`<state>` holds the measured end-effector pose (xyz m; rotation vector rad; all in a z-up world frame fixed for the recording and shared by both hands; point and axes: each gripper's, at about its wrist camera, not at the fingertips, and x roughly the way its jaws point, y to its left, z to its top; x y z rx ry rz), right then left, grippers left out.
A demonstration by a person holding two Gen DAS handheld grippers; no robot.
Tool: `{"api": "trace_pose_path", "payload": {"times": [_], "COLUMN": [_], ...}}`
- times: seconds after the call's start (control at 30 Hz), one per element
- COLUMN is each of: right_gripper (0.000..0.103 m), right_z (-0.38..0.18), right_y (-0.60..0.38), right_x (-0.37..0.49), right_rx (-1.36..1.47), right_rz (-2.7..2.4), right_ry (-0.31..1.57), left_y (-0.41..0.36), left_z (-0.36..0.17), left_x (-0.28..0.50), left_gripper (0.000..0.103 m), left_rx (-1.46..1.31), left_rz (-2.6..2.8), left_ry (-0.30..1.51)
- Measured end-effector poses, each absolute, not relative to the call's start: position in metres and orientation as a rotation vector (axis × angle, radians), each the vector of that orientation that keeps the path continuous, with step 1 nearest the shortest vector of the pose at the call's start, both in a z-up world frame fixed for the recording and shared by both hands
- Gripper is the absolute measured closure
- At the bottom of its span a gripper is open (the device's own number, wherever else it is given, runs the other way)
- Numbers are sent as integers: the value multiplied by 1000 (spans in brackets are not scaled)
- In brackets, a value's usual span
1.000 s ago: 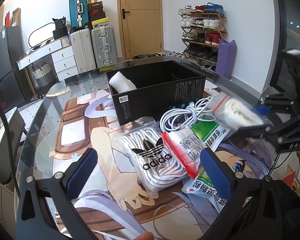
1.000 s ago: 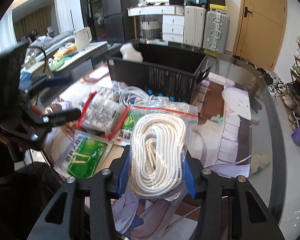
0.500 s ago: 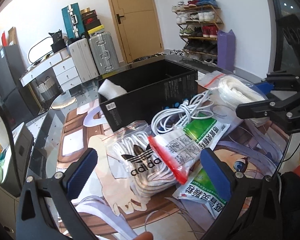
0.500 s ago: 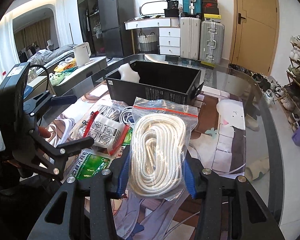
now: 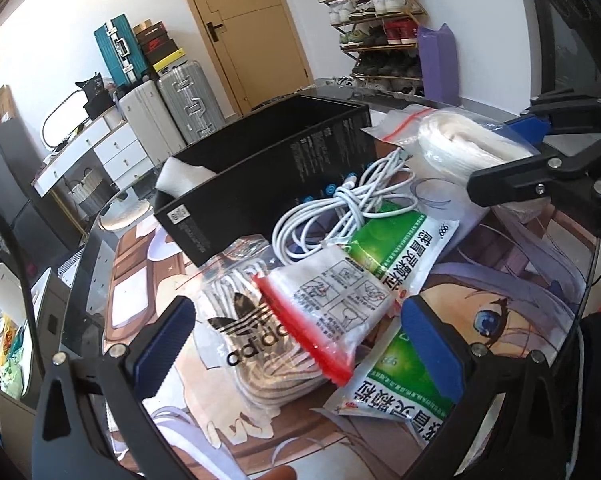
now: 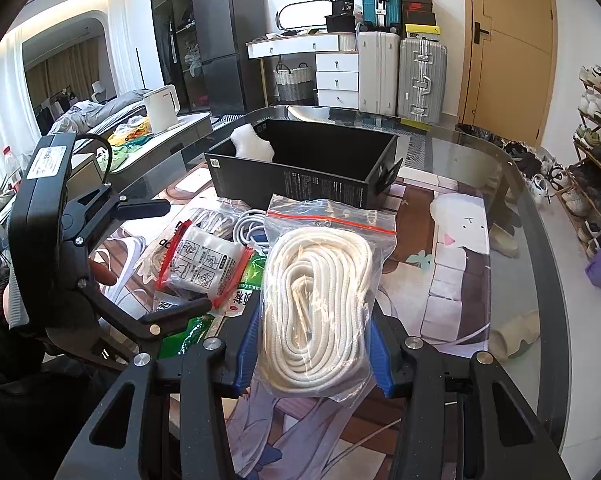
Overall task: Organize soft objects
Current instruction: 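Lift the rope bag with the right gripper while the left gripper grasps the red-edged zip bag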
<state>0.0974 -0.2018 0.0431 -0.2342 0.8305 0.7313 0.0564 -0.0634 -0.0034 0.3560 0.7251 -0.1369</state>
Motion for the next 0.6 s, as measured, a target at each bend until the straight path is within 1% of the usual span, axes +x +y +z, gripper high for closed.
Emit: {"api": "trace_pose_path", "payload": {"times": [0.13, 0.17, 0.2, 0.23, 0.3, 0.37, 0.4, 0.43, 0.6], "right_gripper": [56, 56, 56, 56, 56, 56, 56, 56, 56], "right_z": [41, 40, 40, 40, 38, 38, 37, 37, 37], "right_y": [-200, -200, -200, -199, -198, -198, -198, -198, -198], "right_x": [98, 98, 97, 97, 98, 98, 98, 97, 97], "right_rx": [-237, -239, -240, -240, -242, -243, -245, -247, -246], "right_rz": [737, 738, 739, 741, 742, 743, 743, 743, 743], "right_ry": [838, 839, 839, 840, 843, 846, 847, 847, 846], "left_y": [-66, -66, -66, -66, -67, -68, -67, -67, -66], "left_z": [-5, -4, -4, -3, -3, -2, -2, -2, 1], "left_x": [59, 59, 59, 60, 59, 58, 57, 57, 53], "left_gripper": [2, 4, 10, 13, 15, 25, 38, 42, 43], "left_rx": [349, 344, 335, 331, 329, 331, 327, 316, 309], "left_rz": [-153, -161, -175, -180, -184, -193, -202, -213, -240], "left_ry": [732, 732, 734, 737, 733, 724, 728, 736, 728]}}
